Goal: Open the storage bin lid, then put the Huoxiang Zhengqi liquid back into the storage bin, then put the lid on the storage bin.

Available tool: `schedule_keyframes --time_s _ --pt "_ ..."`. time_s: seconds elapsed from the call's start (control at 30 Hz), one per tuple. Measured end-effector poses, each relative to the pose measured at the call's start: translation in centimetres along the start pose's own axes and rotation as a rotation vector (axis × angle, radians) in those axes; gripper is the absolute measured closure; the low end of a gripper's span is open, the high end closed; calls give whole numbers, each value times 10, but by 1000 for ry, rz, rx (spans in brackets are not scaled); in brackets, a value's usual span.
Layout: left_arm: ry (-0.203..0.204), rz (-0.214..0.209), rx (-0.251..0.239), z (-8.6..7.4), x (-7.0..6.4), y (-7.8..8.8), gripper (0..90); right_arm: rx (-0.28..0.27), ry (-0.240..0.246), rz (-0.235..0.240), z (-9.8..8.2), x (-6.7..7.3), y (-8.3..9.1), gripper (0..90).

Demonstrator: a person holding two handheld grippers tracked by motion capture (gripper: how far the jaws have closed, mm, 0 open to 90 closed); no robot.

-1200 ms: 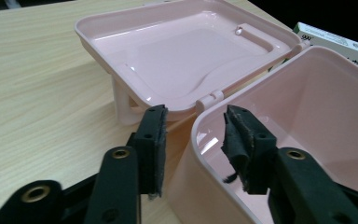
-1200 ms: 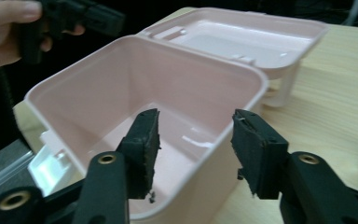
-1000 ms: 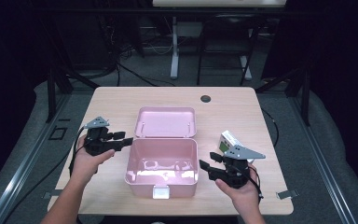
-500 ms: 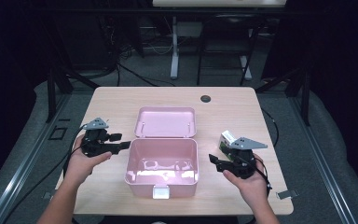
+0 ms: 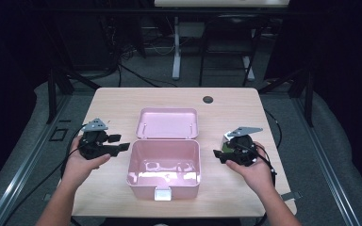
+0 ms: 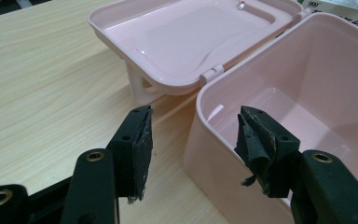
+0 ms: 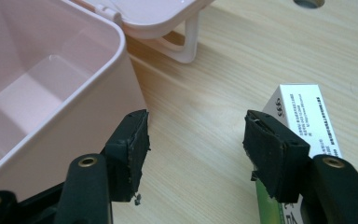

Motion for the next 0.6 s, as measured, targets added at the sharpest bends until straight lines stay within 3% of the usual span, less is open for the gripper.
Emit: schedule_keyframes --time_s 0.6 --pt "9 15 -4 -1 4 3 452 288 72 -146 35 -35 -11 393"
Point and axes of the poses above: each handheld gripper's, and its own axes: y roughly backward along the jaws, z roughly out of its top, x roughly to its left, the point moved 7 cm from there along -y, roughly forward along the jaws, and after that the axes turned 11 degrees about -y, right-handed, at the moved point
